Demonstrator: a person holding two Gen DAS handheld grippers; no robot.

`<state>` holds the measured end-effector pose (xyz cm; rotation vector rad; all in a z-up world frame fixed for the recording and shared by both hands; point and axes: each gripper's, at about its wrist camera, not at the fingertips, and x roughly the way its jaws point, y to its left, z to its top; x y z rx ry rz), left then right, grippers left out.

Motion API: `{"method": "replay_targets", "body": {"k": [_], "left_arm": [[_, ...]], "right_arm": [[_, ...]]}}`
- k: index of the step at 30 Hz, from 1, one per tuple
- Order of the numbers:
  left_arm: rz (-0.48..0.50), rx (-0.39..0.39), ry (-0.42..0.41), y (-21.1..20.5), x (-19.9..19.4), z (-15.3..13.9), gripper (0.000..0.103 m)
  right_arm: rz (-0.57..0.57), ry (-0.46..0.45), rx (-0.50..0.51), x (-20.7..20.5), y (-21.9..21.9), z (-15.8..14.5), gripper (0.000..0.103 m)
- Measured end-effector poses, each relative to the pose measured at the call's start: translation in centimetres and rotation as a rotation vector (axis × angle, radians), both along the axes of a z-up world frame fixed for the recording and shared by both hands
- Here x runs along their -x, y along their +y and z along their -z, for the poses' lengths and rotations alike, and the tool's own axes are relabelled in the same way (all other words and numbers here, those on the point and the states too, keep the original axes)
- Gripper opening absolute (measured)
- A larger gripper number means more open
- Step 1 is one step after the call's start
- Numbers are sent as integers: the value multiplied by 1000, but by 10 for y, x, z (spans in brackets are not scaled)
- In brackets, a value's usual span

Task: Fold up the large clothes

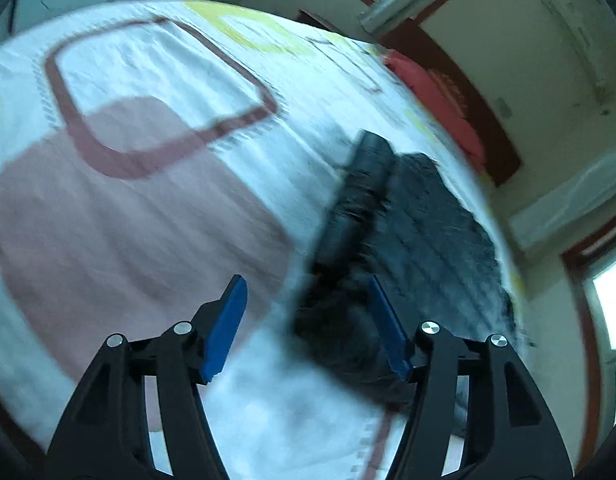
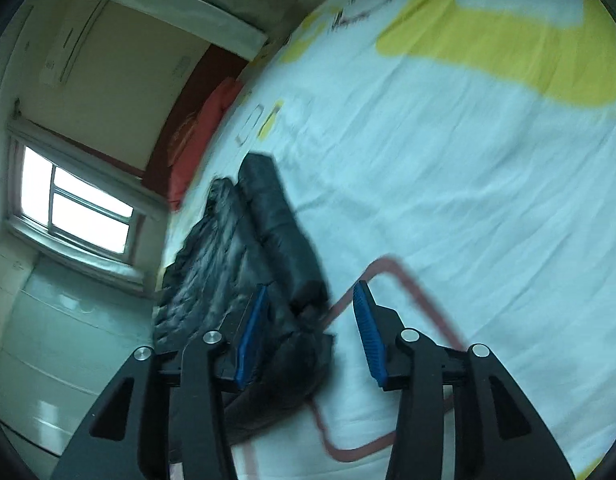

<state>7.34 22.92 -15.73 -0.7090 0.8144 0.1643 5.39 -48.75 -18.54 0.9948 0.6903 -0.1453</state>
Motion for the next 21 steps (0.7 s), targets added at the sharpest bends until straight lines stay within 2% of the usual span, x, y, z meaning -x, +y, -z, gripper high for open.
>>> {"method": "replay_targets", "body": {"k": [1, 3, 5, 8, 9, 11, 15, 21], "left_arm": [[-13, -41, 22, 3, 0, -1, 62], [-42, -153, 74, 7, -1, -4, 62], [-47, -246, 93, 6, -1, -10, 62], [-15, -377, 63, -12, -1, -26, 62], [16, -452, 42, -27, -2, -34, 62], [72, -538, -3, -54, -5, -47, 62], [186, -571, -80, -102, -16, -61, 62], [317, -587, -86, -173, -68, -61, 62]], "right_arm": [[16, 46, 97, 0, 0, -8, 45], [18, 61, 134, 0, 0, -11, 45], [-2, 115, 303, -4, 14, -28, 45], [-57, 128, 451, -12, 38, -43, 45], [-80, 123, 485, -9, 43, -46, 45], [-143, 106, 554, -20, 70, -57, 45], [-280, 69, 631, -44, 123, -65, 45], [-451, 52, 744, -98, 203, -72, 45]]}}
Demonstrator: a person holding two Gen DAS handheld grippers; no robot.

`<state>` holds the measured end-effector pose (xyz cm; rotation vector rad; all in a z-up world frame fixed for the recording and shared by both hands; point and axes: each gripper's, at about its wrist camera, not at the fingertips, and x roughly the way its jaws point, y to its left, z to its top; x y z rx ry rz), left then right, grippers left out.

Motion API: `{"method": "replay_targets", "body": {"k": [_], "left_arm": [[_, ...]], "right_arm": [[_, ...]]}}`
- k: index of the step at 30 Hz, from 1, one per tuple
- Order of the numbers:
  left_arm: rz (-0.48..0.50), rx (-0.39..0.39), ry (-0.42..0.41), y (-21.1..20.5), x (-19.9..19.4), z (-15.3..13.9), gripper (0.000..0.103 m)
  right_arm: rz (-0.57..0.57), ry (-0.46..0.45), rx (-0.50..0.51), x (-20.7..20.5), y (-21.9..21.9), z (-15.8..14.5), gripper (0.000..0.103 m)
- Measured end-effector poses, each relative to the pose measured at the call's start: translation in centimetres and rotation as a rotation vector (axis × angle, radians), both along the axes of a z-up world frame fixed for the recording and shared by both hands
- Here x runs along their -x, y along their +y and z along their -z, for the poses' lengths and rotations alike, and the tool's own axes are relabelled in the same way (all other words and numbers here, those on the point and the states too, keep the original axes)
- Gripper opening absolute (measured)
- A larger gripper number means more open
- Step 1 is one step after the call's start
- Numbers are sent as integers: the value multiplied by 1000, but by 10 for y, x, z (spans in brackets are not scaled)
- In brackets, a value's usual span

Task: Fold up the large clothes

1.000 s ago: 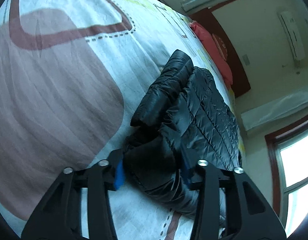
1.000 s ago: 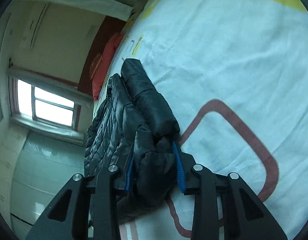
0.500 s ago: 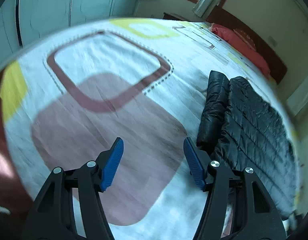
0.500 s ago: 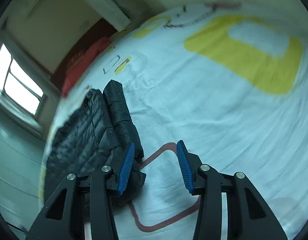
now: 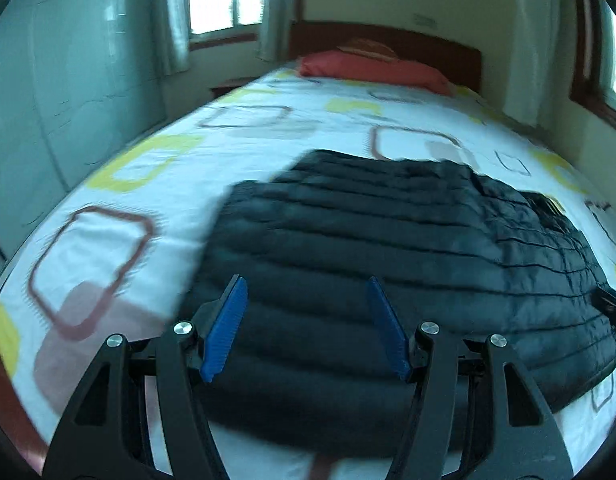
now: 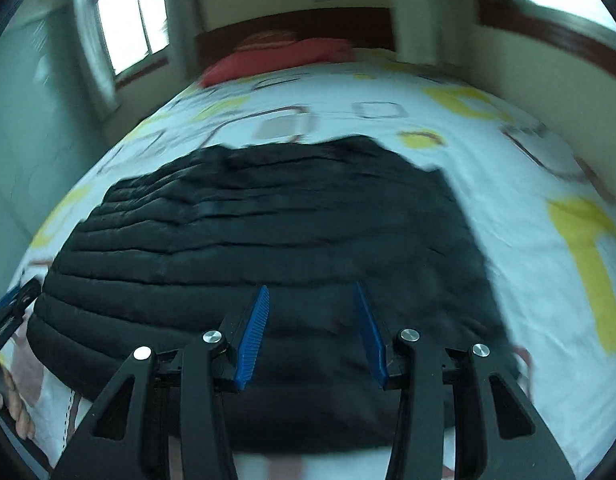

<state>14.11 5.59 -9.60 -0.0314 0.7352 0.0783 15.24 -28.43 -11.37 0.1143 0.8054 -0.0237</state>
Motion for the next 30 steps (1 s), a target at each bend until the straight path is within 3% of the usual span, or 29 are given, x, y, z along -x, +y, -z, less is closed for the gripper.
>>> {"method": "replay_targets", "body": {"k": [4, 9, 13, 16, 19, 24, 28, 30], "left_arm": [[18, -44, 0, -34, -30, 9, 62], [2, -111, 92, -51, -66, 40, 56], [1, -170, 93, -62, -73, 58, 55], [0, -191, 83, -64, -71, 67, 55], [18, -177, 79, -64, -67, 53, 47], [-12, -172, -3, -54, -72, 23, 47], [-17, -168, 110, -47, -97, 55, 48], [-25, -171, 96, -47, -98, 62, 48]], "right_arm": [[-57, 10, 42, -36, 38, 3, 44], [-78, 70, 112, -57, 64, 31, 44], [-76, 69, 131, -61, 68, 57, 45], [-71, 66, 136, -59, 70, 60, 45], [-64, 66, 103, -59, 66, 45, 44], [-46, 5, 79, -72, 68, 19, 45], [-74, 77, 93, -93, 77, 48, 45], [-71, 64, 95, -95, 78, 58, 46]]}}
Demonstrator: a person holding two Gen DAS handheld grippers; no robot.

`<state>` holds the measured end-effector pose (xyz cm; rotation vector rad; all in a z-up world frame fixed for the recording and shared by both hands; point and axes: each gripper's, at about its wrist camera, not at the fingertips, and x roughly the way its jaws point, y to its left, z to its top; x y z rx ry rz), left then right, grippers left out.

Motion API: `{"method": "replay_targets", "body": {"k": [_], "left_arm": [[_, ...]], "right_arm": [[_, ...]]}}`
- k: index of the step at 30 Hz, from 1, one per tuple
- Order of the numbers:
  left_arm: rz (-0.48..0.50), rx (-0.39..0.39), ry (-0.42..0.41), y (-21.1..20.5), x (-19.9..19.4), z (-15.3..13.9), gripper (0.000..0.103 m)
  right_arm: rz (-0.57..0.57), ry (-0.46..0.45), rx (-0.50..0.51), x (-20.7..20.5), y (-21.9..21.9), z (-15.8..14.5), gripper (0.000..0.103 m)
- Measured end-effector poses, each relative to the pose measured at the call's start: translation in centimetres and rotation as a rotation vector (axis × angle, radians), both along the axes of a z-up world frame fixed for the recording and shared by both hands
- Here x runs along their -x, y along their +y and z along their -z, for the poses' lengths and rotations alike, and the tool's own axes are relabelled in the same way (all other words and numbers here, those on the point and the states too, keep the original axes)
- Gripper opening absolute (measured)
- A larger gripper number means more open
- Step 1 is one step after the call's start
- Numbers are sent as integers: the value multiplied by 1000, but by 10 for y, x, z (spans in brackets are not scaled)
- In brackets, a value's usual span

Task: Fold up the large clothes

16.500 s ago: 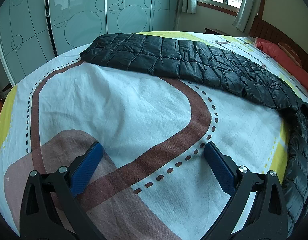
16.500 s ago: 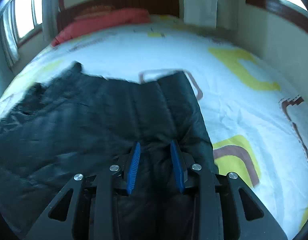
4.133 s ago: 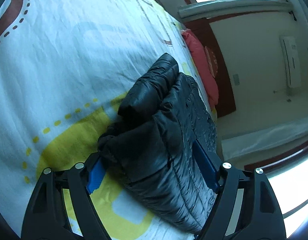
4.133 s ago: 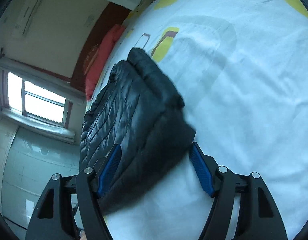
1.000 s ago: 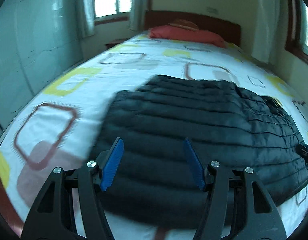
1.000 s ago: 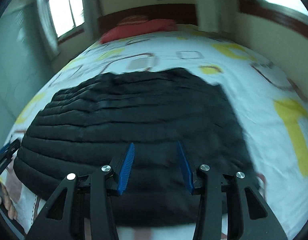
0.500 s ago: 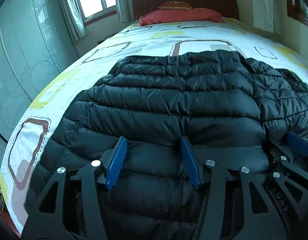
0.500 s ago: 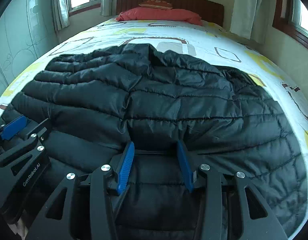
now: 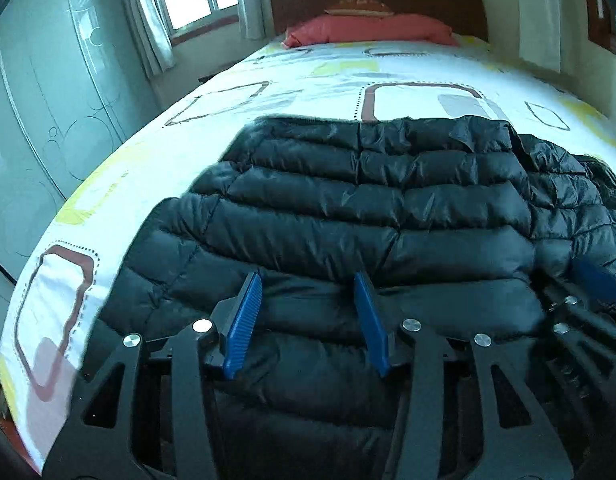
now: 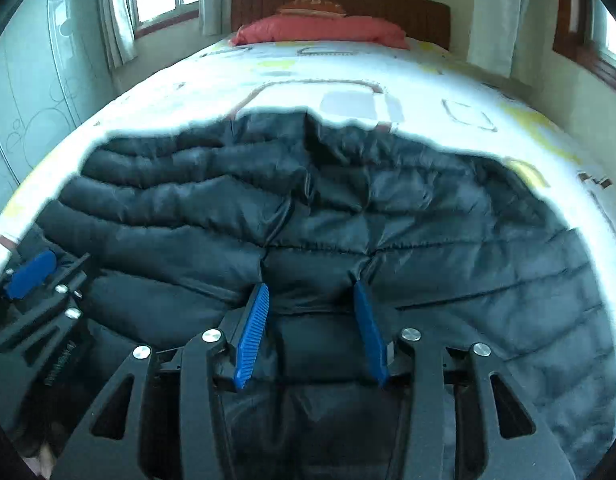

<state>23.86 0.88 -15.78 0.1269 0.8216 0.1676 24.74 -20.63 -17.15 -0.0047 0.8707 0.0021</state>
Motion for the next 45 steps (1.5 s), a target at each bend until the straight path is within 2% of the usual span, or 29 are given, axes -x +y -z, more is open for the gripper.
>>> {"method": "replay_targets", "body": {"k": [3, 7, 11, 15, 20, 23, 25, 29, 32, 35, 37, 39, 41, 42, 45], "left_arm": [[1, -43, -7, -6, 3, 2, 48], [3, -10, -15, -3, 8, 1, 48], [2, -23, -22, -2, 3, 2, 48], [1, -19, -22, -3, 2, 2, 48], [6, 3, -21, 1, 4, 0, 48], [21, 59, -25, 12, 8, -10, 48], [12, 62, -33, 24, 15, -19, 48], [-72, 84, -53, 70, 23, -33, 49], [-179, 167, -40, 121, 25, -38, 57], [-195, 289, -2, 163, 27, -33, 60], [-180, 410, 33, 185, 29, -25, 65], [-180, 575, 62, 208, 30, -13, 67], [-200, 696, 71, 219, 32, -2, 68], [-204, 788, 78, 226, 32, 5, 68], [-212, 999, 103, 231, 31, 25, 71]], "right_arm": [[0, -1, -10, 5, -3, -11, 46], [35, -36, -22, 29, -14, -28, 46], [24, -18, 47, 34, -10, -12, 46], [17, -39, 95, 30, -5, 1, 47], [19, -56, 92, 31, -6, 4, 47], [19, -62, 102, 33, -6, 5, 47], [19, -64, 101, 32, -6, 5, 47], [22, -67, 101, 37, -4, 6, 47], [22, -69, 101, 37, -4, 6, 47], [21, -70, 103, 37, -4, 6, 47], [21, -70, 102, 37, -4, 6, 47], [20, -69, 102, 36, -5, 6, 47], [20, -69, 102, 36, -5, 6, 47], [20, -69, 102, 36, -5, 6, 47], [20, -70, 102, 37, -4, 7, 47]]}}
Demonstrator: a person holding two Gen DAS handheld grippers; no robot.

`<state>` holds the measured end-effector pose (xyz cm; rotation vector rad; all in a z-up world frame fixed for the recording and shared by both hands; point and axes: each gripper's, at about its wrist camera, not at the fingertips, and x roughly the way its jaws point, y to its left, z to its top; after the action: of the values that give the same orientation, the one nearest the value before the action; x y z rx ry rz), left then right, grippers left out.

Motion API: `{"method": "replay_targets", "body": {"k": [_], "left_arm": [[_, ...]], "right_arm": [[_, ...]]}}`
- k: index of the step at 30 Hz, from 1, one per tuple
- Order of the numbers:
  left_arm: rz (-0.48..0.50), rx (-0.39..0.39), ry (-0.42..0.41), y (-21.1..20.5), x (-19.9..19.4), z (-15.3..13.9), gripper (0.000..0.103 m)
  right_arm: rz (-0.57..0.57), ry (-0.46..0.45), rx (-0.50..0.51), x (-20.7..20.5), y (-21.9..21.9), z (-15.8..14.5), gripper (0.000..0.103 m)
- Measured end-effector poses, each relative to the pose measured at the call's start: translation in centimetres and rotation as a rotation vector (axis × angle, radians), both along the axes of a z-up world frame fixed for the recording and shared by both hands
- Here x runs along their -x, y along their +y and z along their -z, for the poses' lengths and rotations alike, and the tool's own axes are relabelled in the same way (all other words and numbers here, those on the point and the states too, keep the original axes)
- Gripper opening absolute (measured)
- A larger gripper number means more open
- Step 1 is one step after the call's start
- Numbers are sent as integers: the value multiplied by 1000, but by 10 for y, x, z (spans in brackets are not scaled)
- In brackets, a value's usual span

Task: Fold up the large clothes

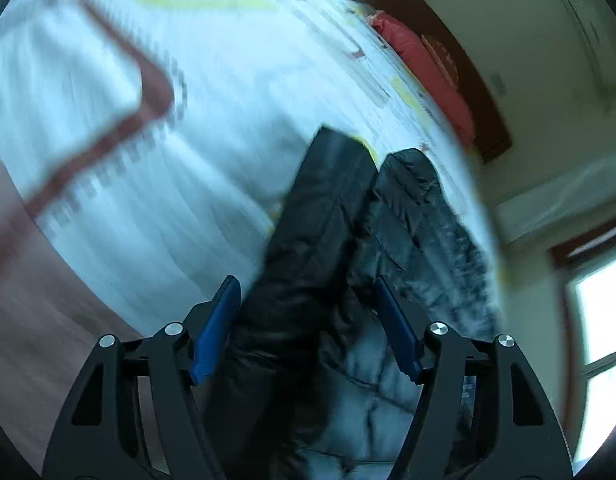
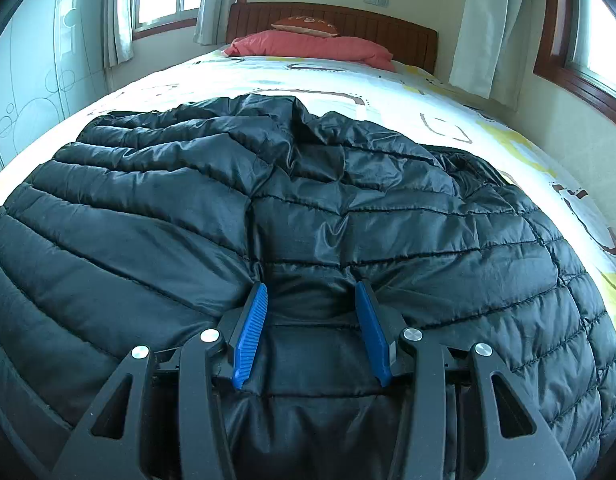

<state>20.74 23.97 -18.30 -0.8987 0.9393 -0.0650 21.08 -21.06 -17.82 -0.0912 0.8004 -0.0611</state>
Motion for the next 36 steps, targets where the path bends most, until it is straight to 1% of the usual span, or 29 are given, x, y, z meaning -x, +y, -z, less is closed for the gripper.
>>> {"method": "replay_targets", "body": {"k": [1, 3, 5, 8, 11, 12, 13, 14, 15, 17, 19, 20, 21, 22, 24, 26, 28, 29, 30, 31, 32, 33, 34, 36], "left_arm": [[-5, 39, -2, -1, -1, 5, 73], [-9, 76, -19, 0, -5, 9, 78], [4, 86, -19, -4, -9, 12, 80], [29, 103, -19, -9, -18, 16, 80], [67, 129, -38, -17, -15, 18, 80], [83, 132, -47, -20, -16, 17, 80], [83, 118, -51, -22, -13, 16, 80], [73, 82, -48, -20, -15, 18, 78], [65, 73, -43, -18, -14, 19, 77], [31, 124, -34, -11, -14, 28, 77], [47, 74, -28, -19, -16, 21, 77], [80, 51, -33, -27, -18, 18, 73], [95, 41, -39, -32, -18, 16, 66], [104, 30, -46, -36, -18, 13, 63], [102, 35, -63, -36, -15, 11, 49], [96, 35, -86, -36, -11, 5, 42], [99, -15, -109, -40, -8, -3, 40], [107, -68, -126, -46, -7, -8, 40], [118, -142, -127, -52, -8, -10, 43], [120, -174, -117, -54, -11, -8, 46], [115, -186, -89, -56, -13, -2, 49], [107, -167, -84, -53, -12, 0, 49], [104, -154, -92, -52, -11, -1, 46], [111, -153, -121, -52, -7, -9, 33]], "right_arm": [[0, -1, 0, 0, 0, 0, 47], [0, 0, 1, 0, 0, 0, 47], [0, -1, 1, 0, 0, 0, 47], [0, -1, 0, -1, 0, 1, 47], [-1, -2, -1, 0, 0, 1, 47], [-1, -1, -1, 0, 0, 1, 47], [-1, -1, -1, 0, 0, 1, 47], [-1, -1, -2, 0, 0, 1, 47], [-1, -1, -1, 0, 0, 1, 47], [0, -2, 0, 0, 1, 1, 47], [0, -2, 1, 0, 1, 1, 47], [0, -3, 2, 0, 1, 1, 47], [0, -3, 2, 0, 1, 1, 47], [0, -4, 1, 0, 1, 1, 47], [0, -3, 1, 0, 0, 1, 47], [0, -4, 4, 0, 1, 1, 47], [1, -4, 2, 0, 1, 1, 47], [1, -3, 2, 0, 1, 1, 47], [2, -4, 4, 0, 1, 1, 47], [2, -4, 8, 0, 1, 1, 47], [2, -4, 11, 0, 1, 1, 47], [2, -4, 10, 0, 0, 1, 47], [2, -4, 11, -1, 1, 0, 47], [3, -7, 12, -1, 0, 0, 46]]}}
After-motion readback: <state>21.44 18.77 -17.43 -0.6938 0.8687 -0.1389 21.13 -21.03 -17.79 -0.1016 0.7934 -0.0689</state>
